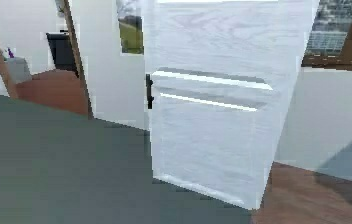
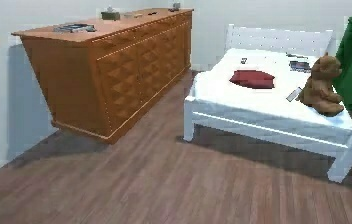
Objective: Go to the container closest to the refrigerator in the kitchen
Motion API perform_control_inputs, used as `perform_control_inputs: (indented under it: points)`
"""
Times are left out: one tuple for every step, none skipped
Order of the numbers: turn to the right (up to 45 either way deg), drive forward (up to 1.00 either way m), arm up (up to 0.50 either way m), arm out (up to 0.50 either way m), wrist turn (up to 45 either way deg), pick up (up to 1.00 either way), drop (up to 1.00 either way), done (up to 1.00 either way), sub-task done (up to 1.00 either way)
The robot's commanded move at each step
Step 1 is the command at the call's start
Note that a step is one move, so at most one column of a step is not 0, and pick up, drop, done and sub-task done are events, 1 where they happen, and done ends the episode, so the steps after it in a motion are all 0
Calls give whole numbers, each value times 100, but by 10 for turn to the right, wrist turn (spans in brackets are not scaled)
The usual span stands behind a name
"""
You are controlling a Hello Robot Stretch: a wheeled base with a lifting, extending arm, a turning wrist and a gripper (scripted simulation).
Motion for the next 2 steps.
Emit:
perform_control_inputs:
  points:
    - [-360,0,0,0,0,0,0,0,0]
    - [0,100,0,0,0,0,0,0,0]
